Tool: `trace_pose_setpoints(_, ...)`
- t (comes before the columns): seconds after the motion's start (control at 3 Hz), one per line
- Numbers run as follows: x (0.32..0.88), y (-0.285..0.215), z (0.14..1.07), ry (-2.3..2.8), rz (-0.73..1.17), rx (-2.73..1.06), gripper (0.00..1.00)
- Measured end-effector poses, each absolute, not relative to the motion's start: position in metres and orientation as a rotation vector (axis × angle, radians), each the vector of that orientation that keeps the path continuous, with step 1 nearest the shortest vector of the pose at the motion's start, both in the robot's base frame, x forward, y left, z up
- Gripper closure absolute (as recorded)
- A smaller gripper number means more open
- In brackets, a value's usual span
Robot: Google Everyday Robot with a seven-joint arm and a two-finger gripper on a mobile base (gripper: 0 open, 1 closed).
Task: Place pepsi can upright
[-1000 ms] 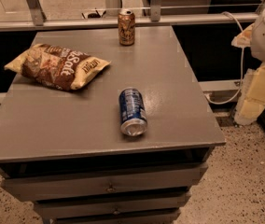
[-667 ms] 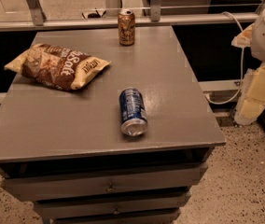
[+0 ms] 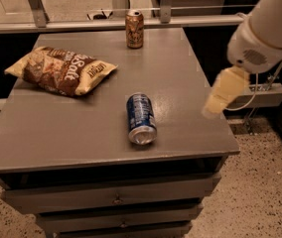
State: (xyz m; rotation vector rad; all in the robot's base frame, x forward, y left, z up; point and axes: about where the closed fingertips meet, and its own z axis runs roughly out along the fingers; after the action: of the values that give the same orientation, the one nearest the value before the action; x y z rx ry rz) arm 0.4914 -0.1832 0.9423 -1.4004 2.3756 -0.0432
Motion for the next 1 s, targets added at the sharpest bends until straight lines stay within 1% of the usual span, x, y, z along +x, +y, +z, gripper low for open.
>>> trace_pose_setpoints(0.33, 0.522, -0.154, 0.92, 2.475, 0.009, -1.176, 0.0)
trace_pose_setpoints(0.67, 0.548, -0.11, 0.912, 2.559, 0.102, -0.975, 0.0)
trace_pose_setpoints(1.0, 0.559, -0.079, 0.908, 2.62, 0.173, -0.824, 0.0)
